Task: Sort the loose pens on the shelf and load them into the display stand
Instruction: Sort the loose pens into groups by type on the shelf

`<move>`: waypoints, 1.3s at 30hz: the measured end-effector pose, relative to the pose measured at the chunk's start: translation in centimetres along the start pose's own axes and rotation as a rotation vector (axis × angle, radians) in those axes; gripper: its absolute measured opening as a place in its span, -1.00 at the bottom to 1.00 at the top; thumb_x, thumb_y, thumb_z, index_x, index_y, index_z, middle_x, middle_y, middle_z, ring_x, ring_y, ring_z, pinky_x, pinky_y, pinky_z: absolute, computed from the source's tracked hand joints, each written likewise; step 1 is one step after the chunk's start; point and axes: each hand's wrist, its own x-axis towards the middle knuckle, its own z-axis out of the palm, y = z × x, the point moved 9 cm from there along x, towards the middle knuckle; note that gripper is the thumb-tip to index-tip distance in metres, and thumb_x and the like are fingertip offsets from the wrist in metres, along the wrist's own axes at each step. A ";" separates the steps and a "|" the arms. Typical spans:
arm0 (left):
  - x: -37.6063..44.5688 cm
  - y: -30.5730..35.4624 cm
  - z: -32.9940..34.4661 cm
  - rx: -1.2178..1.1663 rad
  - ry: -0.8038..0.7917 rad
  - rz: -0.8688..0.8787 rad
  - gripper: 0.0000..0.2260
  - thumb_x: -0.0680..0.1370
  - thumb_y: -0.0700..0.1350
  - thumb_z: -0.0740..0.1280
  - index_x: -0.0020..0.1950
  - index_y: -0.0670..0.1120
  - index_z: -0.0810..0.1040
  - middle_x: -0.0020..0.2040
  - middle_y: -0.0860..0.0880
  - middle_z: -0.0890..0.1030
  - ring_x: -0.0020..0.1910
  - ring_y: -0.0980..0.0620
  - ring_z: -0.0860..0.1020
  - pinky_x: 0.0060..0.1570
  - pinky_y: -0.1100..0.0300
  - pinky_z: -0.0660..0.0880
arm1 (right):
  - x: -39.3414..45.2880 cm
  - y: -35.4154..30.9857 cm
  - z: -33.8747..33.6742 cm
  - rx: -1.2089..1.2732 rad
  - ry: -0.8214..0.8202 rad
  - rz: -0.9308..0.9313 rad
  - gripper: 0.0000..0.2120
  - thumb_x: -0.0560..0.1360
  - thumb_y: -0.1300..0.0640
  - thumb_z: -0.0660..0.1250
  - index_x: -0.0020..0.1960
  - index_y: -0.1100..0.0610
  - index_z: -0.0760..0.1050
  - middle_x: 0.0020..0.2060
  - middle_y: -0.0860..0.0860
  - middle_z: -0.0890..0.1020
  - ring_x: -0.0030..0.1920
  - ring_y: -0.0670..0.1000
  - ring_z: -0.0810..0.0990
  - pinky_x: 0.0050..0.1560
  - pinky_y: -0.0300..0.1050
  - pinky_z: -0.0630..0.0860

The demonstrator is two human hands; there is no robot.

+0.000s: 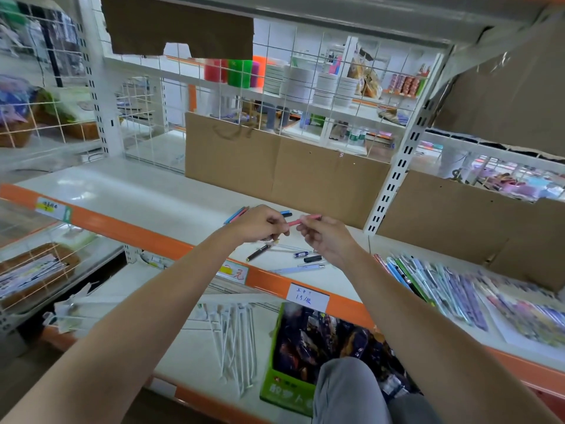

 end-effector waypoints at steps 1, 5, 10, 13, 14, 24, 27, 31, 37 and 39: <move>0.0 0.2 0.0 -0.012 0.007 0.013 -0.80 0.56 -0.19 0.32 -0.27 -0.10 0.57 -0.43 -0.04 0.51 -0.56 0.18 0.42 -0.50 0.34 0.33 | 0.1 -0.2 0.2 0.032 0.005 0.001 -0.94 0.50 0.30 0.34 -0.16 0.23 0.52 -0.34 0.10 0.58 -0.41 -0.10 0.53 -0.38 -0.35 0.47; -0.2 0.6 -0.7 0.039 0.164 0.057 -0.78 0.52 -0.22 0.37 -0.34 -0.15 0.55 -0.46 -0.04 0.53 -0.60 0.21 0.42 -0.48 0.35 0.36 | 0.6 -0.5 0.8 0.039 0.074 0.047 -0.90 0.48 0.32 0.36 -0.19 0.22 0.49 -0.41 0.08 0.54 -0.52 -0.14 0.52 -0.49 -0.35 0.42; -0.6 1.8 0.5 0.459 0.325 0.204 -0.80 0.52 -0.15 0.35 -0.26 -0.21 0.61 -0.40 -0.17 0.54 -0.40 -0.08 0.40 -0.28 0.07 0.33 | 1.0 1.7 -0.3 0.092 0.215 0.161 -0.80 0.49 0.32 0.30 -0.30 0.19 0.42 -0.65 -0.03 0.42 -0.67 -0.15 0.30 -0.63 -0.37 0.19; -0.7 2.0 2.4 0.616 0.365 0.316 -0.82 0.53 -0.17 0.32 -0.21 -0.23 0.62 -0.31 -0.22 0.61 -0.31 -0.19 0.52 -0.33 0.11 0.26 | 1.1 3.0 -1.4 0.058 0.265 0.201 -0.78 0.48 0.30 0.27 -0.33 0.19 0.37 -0.62 -0.03 0.33 -0.68 -0.15 0.18 -0.62 -0.37 0.09; -0.6 1.9 2.9 0.656 0.371 0.336 -0.83 0.52 -0.18 0.32 -0.20 -0.24 0.62 -0.30 -0.23 0.61 -0.30 -0.21 0.54 -0.34 0.10 0.29 | 1.2 3.2 -1.7 0.045 0.275 0.208 -0.78 0.47 0.30 0.26 -0.34 0.19 0.35 -0.59 -0.02 0.30 -0.68 -0.14 0.15 -0.61 -0.37 0.06; 1.1 1.4 3.7 0.655 0.289 0.237 -0.74 0.57 0.04 0.27 -0.08 -0.11 0.64 -0.25 -0.10 0.62 -0.25 -0.07 0.53 -0.34 0.14 0.32 | 3.6 3.7 -2.5 -0.236 0.213 0.106 -0.69 0.55 0.10 0.23 -0.34 0.18 0.42 -0.47 0.06 0.48 -0.47 0.01 0.38 -0.39 -0.15 0.30; 2.1 -0.7 4.4 0.540 0.121 0.095 -0.71 0.57 0.09 0.25 0.00 -0.09 0.64 -0.18 -0.05 0.63 -0.22 0.02 0.50 -0.24 0.15 0.40 | 3.9 2.0 -5.3 -0.570 0.280 -0.032 -0.81 0.56 0.17 0.16 -0.19 0.23 0.43 -0.38 0.06 0.55 -0.35 0.05 0.50 -0.30 -0.13 0.36; 1.9 -5.3 1.7 0.530 0.231 -0.113 -0.87 0.56 -0.10 0.29 0.01 -0.13 0.57 0.00 -0.10 0.63 -0.01 -0.09 0.57 -0.03 0.11 0.47 | 3.9 1.5 -8.1 -1.137 0.205 -0.079 -0.89 0.57 0.14 0.16 -0.09 0.17 0.34 -0.19 0.13 0.51 -0.16 0.12 0.45 -0.16 -0.11 0.31; 1.3 -8.5 0.0 0.564 0.436 -0.260 -0.85 0.57 -0.13 0.23 0.08 -0.17 0.48 0.14 -0.15 0.47 0.16 -0.12 0.42 0.13 0.04 0.38 | 3.9 3.3 -9.9 -1.450 0.085 -0.010 -0.85 0.55 0.23 0.16 0.11 0.21 0.38 0.03 0.19 0.54 -0.10 0.10 0.43 -0.16 -0.13 0.34; 1.3 -9.0 0.4 0.515 0.489 -0.269 -0.87 0.58 -0.16 0.22 0.07 -0.19 0.46 0.13 -0.16 0.46 0.17 -0.13 0.39 0.14 0.07 0.33 | 3.8 3.1 -10.2 -1.488 0.089 -0.002 -0.82 0.53 0.28 0.15 0.13 0.22 0.37 0.08 0.19 0.50 -0.05 0.13 0.45 -0.14 -0.12 0.35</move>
